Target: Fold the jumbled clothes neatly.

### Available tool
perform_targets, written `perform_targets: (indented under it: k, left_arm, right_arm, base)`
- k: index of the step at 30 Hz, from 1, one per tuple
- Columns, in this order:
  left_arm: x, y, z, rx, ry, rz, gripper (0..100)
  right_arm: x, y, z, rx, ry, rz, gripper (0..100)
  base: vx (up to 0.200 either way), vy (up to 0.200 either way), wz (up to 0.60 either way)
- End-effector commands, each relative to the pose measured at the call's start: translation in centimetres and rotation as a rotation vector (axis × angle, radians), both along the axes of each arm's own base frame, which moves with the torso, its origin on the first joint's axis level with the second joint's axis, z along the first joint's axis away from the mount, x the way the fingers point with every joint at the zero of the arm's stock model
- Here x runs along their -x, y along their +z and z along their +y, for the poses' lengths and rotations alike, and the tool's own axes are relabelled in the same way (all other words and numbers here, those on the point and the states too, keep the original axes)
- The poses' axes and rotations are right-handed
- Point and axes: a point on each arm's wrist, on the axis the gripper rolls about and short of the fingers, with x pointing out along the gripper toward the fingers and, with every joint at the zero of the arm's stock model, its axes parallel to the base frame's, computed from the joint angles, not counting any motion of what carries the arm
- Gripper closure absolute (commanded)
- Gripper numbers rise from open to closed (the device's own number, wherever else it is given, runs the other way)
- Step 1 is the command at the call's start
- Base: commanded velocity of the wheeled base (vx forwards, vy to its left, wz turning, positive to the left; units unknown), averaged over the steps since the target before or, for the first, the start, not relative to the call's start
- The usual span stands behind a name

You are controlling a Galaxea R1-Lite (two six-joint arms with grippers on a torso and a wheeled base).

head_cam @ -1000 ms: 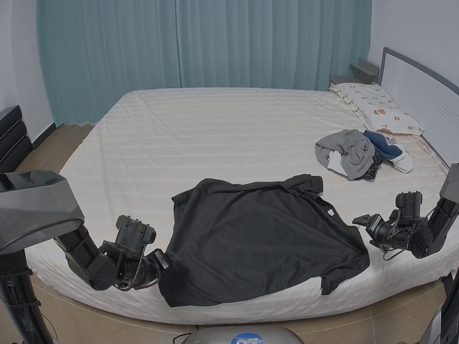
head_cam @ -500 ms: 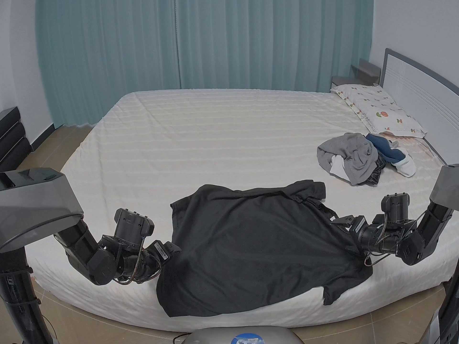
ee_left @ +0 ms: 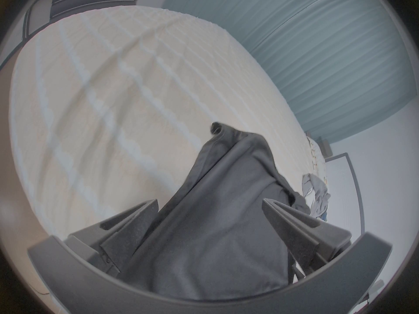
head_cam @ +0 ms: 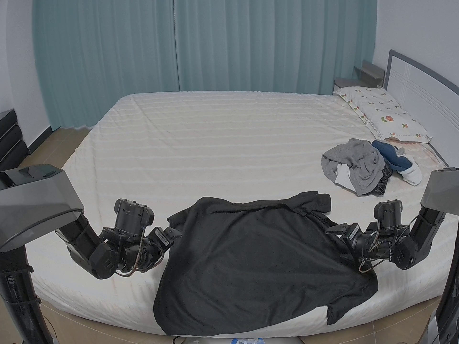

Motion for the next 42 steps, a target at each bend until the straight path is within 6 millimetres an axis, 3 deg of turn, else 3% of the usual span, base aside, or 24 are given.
perform_targets:
  k: [1,5,10,19,25,39,40,42]
  left_arm:
    - [-1.5,0.7,0.4,0.015,0.035,-0.046,0]
    - [-3.9,0.5,1.0,0.018,0.070,-0.077,0]
    - [-7.1,-1.9,1.3,-0.002,0.084,-0.081,0]
    - [-10.8,-3.6,0.4,-0.044,0.088,-0.136,0]
    - [-12.1,-5.0,0.1,-0.123,0.100,-0.146,0]
    - [-12.9,-5.3,-0.7,-0.113,0.088,-0.167,0]
    - [-12.9,-5.3,-0.8,-0.113,0.086,-0.165,100]
    - [-12.9,-5.2,-0.9,-0.112,0.085,-0.167,100]
  right_arm:
    - [-0.1,-0.7,0.3,-0.014,-0.004,0.011,0]
    - [-0.3,-0.8,0.4,-0.038,-0.020,-0.011,0]
    - [0.0,-1.4,1.1,-0.032,-0.001,-0.017,0]
    - [-0.1,-1.8,1.5,-0.002,-0.029,-0.031,0]
    - [-0.1,-1.8,1.6,-0.001,-0.028,-0.033,0]
    - [-0.1,-1.9,1.6,-0.001,-0.028,-0.031,0]
    - [-0.1,-1.9,1.6,-0.001,-0.028,-0.031,0]
    - [-0.1,-1.9,1.6,-0.001,-0.029,-0.031,0]
  base:
    - [0.000,0.000,0.00]
    - [0.000,0.000,0.00]
    - [0.000,0.000,0.00]
    - [0.000,0.000,0.00]
    - [0.000,0.000,0.00]
    - [0.000,0.000,0.00]
    - [0.000,0.000,0.00]
    - [0.000,0.000,0.00]
